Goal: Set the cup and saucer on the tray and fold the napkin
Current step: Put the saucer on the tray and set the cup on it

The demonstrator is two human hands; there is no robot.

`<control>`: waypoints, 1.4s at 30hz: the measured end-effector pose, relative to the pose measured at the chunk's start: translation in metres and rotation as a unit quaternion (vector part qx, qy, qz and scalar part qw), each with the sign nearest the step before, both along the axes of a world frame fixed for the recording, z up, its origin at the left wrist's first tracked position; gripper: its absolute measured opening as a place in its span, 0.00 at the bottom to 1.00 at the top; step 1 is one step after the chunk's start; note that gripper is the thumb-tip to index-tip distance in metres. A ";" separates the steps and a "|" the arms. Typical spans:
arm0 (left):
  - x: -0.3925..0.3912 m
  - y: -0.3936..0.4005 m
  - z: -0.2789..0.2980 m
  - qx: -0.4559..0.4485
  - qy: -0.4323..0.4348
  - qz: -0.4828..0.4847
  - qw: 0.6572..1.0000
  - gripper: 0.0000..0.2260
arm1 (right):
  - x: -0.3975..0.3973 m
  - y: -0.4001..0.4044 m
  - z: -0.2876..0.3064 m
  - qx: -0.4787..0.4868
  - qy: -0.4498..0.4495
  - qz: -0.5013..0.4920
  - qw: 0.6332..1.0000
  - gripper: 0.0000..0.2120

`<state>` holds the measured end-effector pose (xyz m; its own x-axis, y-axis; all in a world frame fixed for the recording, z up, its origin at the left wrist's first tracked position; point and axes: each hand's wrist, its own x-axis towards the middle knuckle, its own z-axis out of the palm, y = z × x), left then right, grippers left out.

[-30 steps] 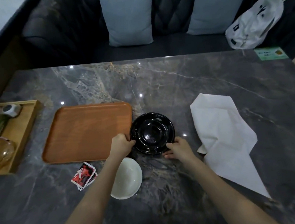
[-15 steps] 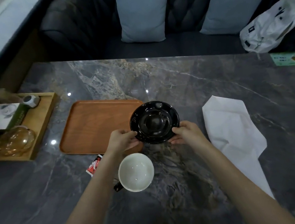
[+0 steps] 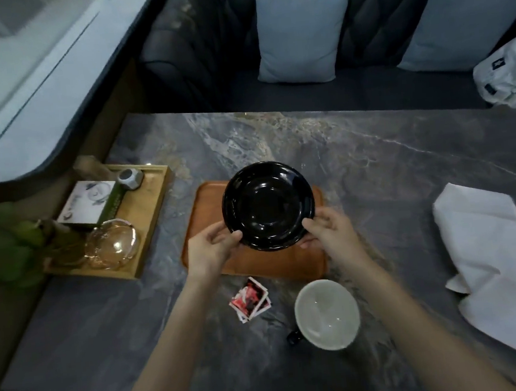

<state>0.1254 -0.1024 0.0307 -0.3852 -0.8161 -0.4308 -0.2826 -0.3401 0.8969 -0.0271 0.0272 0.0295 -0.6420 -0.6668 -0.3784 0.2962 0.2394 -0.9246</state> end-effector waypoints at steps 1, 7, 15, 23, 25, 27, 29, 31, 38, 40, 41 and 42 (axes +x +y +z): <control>0.006 -0.008 -0.003 0.012 0.007 0.006 1.000 0.20 | 0.007 -0.010 -0.006 -0.001 -0.004 -0.004 1.000 0.04; 0.035 -0.050 -0.033 0.039 -0.023 0.031 0.999 0.20 | 0.039 -0.059 -0.037 0.042 -0.042 -0.012 0.998 0.02; 0.047 -0.086 -0.070 0.126 -0.046 0.042 0.990 0.16 | 0.058 -0.097 -0.068 0.136 -0.062 -0.023 0.989 0.03; 0.041 -0.098 -0.091 0.162 -0.067 0.061 0.983 0.15 | 0.053 -0.109 -0.087 0.154 -0.054 -0.019 0.986 0.05; 0.041 -0.099 -0.093 0.160 -0.069 0.066 0.983 0.14 | 0.052 -0.109 -0.089 0.144 -0.057 -0.021 0.988 0.07; 0.041 -0.099 -0.094 0.154 -0.069 0.068 0.983 0.14 | 0.052 -0.109 -0.091 0.133 -0.067 -0.029 0.988 0.08; 0.042 -0.099 -0.096 0.141 -0.074 0.063 0.985 0.15 | 0.053 -0.109 -0.091 0.124 -0.080 -0.037 0.988 0.07; 0.045 -0.097 -0.097 0.115 -0.089 0.041 0.988 0.16 | 0.053 -0.109 -0.091 0.121 -0.085 -0.035 0.988 0.06; 0.041 -0.097 -0.083 -0.047 -0.237 -0.052 0.969 0.16 | 0.053 -0.110 -0.088 0.169 -0.072 -0.001 0.983 0.07; 0.040 -0.095 -0.076 -0.116 -0.293 -0.098 0.944 0.17 | 0.049 -0.108 -0.084 0.208 -0.054 0.039 0.976 0.07; 0.040 -0.094 -0.072 -0.144 -0.314 -0.116 0.931 0.17 | 0.047 -0.107 -0.081 0.227 -0.031 0.070 0.971 0.07; 0.040 -0.093 -0.068 -0.171 -0.330 -0.129 0.919 0.16 | 0.045 -0.104 -0.077 0.244 -0.001 0.104 0.964 0.07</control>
